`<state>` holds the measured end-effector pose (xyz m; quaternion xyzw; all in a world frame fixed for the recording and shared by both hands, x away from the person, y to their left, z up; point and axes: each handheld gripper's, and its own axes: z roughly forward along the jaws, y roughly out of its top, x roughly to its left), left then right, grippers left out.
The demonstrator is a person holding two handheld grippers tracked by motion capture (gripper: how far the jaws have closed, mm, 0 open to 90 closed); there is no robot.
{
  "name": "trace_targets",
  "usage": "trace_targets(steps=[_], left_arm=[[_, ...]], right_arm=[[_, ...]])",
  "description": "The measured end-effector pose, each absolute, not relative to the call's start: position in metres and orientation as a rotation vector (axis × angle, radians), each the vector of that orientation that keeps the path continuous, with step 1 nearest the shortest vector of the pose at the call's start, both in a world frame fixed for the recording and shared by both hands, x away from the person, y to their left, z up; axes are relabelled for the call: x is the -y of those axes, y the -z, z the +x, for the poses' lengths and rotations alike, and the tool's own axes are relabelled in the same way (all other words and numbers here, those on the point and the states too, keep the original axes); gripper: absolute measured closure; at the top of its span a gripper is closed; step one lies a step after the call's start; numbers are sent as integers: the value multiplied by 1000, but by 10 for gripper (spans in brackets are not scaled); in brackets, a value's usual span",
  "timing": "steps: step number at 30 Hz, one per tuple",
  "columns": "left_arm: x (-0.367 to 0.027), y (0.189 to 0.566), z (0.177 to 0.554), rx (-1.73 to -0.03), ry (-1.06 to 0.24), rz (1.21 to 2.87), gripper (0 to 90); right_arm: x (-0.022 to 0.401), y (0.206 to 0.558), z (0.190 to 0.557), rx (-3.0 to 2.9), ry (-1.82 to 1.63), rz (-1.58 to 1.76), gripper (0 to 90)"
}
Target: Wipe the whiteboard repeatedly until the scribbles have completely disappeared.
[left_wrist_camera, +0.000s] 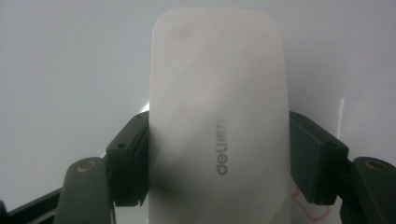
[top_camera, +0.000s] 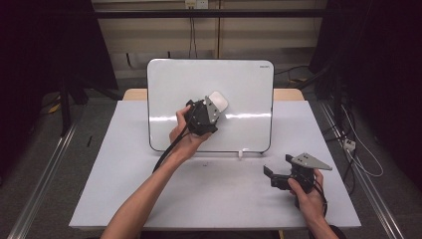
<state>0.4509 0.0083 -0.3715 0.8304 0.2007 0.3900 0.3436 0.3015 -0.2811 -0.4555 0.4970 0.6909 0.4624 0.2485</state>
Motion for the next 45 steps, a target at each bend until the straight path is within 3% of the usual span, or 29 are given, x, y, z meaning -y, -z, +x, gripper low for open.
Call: trace_targets(steps=[31, 45], left_arm=[[-35, 332, 485, -616, -1012, 2100, 312], [-44, 345, 476, -638, -1019, 2085, 312]], right_arm=[[282, 455, 301, -1881, -1263, 1357, 47], [282, 455, 300, -1882, -1262, 1353, 47]])
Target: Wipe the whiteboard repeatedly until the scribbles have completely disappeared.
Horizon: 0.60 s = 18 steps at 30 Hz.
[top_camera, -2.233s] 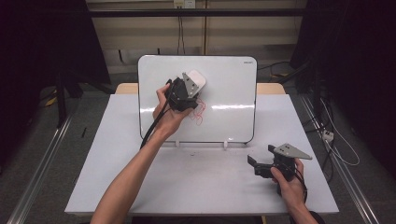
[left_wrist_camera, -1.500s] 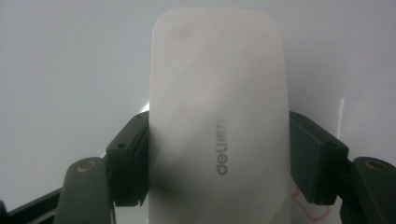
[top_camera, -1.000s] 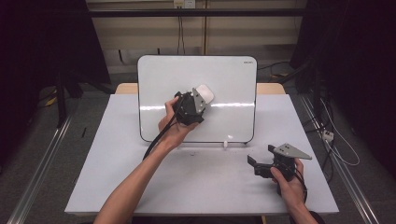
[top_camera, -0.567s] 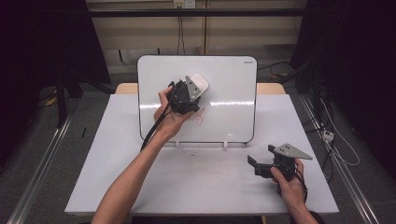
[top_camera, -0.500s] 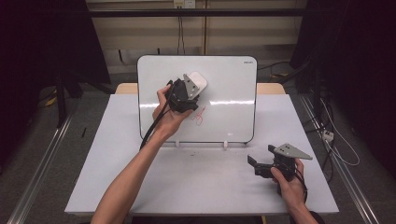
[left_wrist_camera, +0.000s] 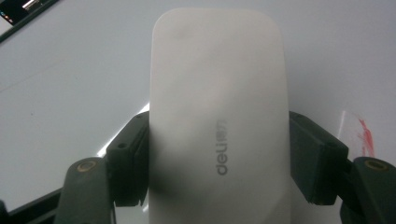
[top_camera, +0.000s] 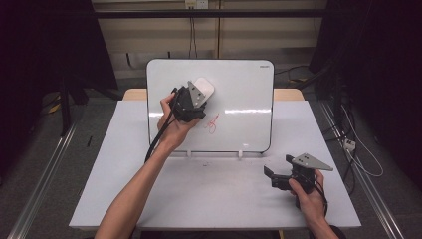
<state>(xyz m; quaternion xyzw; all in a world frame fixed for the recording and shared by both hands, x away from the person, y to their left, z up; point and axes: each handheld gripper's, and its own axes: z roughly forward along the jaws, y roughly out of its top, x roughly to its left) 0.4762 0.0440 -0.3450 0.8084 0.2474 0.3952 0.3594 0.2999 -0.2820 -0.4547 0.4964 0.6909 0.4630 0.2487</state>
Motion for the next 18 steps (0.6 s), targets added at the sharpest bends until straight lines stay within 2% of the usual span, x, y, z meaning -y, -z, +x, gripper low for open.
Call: trace_targets(steps=[18], left_arm=[[-36, 354, 468, -634, -1023, 2094, 312]], right_arm=[[281, 455, 300, -1884, -1258, 1348, 47]])
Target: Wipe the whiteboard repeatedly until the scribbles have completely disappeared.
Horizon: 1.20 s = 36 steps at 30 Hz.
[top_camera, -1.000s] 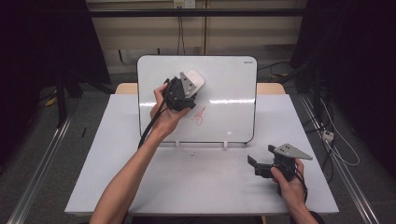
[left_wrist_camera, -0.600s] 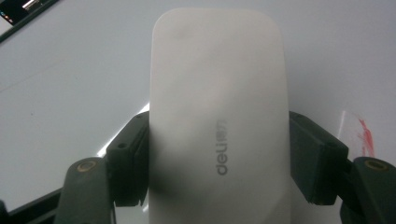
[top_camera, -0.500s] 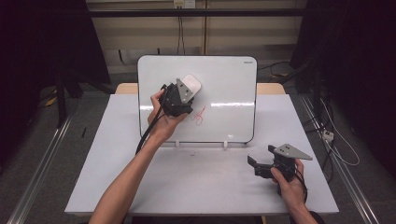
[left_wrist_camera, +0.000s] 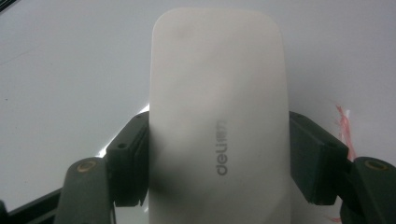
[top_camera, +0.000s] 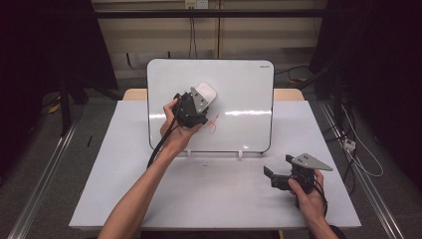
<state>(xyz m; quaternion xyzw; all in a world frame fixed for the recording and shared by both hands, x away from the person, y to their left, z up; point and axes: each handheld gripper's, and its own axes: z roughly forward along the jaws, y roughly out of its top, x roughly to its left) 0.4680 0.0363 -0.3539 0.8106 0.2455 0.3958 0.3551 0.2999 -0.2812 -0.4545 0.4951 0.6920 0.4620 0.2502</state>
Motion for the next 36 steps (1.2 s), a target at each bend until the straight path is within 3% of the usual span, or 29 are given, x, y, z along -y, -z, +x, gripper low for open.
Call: trace_targets(steps=[36], left_arm=[[-18, 380, 444, -514, -1030, 2160, 311]], right_arm=[[281, 455, 300, -1884, -1262, 1350, 47]])
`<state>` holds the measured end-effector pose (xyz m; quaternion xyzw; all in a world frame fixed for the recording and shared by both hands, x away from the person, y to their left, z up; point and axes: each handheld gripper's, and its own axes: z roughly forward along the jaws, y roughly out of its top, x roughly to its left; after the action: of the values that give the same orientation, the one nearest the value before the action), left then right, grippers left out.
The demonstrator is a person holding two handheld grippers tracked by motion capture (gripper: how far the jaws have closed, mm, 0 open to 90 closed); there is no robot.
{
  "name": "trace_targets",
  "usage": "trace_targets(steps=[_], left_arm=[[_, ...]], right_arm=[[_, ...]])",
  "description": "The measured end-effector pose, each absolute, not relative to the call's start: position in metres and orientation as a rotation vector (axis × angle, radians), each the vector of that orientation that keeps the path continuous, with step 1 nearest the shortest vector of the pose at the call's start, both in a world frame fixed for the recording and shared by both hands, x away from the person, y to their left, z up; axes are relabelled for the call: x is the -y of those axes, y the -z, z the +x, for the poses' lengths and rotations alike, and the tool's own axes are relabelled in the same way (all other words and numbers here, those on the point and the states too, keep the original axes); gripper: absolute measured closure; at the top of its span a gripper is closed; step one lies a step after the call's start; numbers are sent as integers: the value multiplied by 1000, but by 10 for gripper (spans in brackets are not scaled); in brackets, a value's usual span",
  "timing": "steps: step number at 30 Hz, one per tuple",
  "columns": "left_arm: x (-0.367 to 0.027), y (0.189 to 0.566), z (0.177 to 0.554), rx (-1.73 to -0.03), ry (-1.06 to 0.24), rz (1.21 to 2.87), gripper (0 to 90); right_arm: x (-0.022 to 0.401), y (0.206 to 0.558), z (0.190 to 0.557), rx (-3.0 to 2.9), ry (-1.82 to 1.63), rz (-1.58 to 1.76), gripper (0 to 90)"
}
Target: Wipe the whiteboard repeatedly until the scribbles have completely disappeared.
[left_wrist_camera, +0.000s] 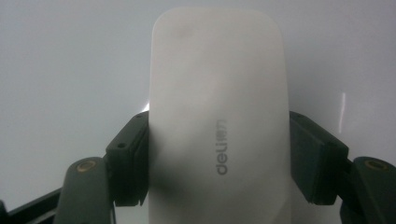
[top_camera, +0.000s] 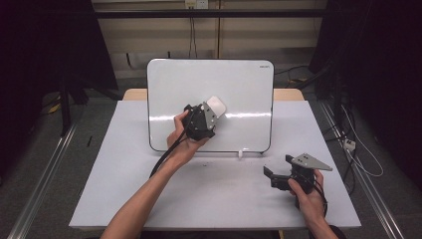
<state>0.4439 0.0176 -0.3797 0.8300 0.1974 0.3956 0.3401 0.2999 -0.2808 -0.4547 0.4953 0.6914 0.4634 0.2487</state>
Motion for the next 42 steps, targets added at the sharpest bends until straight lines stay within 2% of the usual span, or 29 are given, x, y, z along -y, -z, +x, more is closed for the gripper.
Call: trace_targets(steps=[21, 34, 42], left_arm=[[-21, 405, 420, -424, -1031, 2242, 311], [-25, 398, 427, -436, -1005, 2236, 312], [-36, 374, 448, -507, -1013, 2204, 312]], right_arm=[[281, 455, 300, -1884, -1262, 1348, 47], [281, 454, 300, -1885, -1263, 1349, 47], [281, 455, 300, -1883, -1263, 1352, 47]])
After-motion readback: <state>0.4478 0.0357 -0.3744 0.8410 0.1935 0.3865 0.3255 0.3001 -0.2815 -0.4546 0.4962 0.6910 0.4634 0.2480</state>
